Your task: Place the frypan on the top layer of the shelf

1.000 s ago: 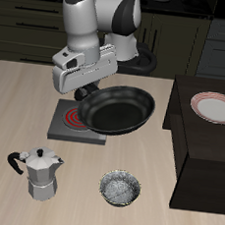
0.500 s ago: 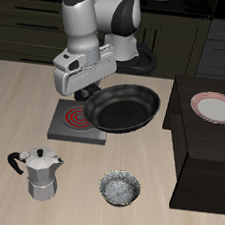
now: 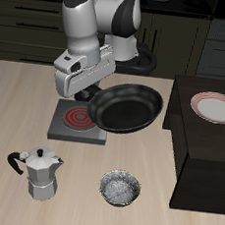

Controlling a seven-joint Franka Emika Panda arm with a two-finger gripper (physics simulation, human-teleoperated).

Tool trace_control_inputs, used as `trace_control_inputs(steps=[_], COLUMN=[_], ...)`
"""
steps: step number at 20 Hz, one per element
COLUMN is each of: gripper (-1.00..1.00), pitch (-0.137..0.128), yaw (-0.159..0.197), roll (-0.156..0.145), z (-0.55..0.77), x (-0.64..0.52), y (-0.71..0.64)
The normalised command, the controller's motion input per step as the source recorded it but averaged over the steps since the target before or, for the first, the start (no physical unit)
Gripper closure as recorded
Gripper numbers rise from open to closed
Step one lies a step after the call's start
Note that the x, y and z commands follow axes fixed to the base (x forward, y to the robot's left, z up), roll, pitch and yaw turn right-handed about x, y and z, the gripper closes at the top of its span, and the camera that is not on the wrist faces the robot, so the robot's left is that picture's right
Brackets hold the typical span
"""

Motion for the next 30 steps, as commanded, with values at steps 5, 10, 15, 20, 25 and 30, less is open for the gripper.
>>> trace_control_inputs(steps=[5, 10, 15, 20, 25, 30], gripper=[1.00, 1.00, 1.00, 1.00, 1.00, 1.00], pitch=[0.012, -0.122, 0.058, -0.002, -0.012, 0.006], yaw=[0.048, 0.095, -0.077, 0.131, 0.104, -0.008], roll=[-0.020, -0.078, -0.033, 0.031, 0.012, 0.007], z=[-0.05, 0.09, -0.21, -0.10, 0.03, 0.00], x=[0.03, 0.06, 0.11, -0.02, -0.02, 0.01], y=[-0.01, -0.10, -0.06, 0.04, 0.05, 0.02])
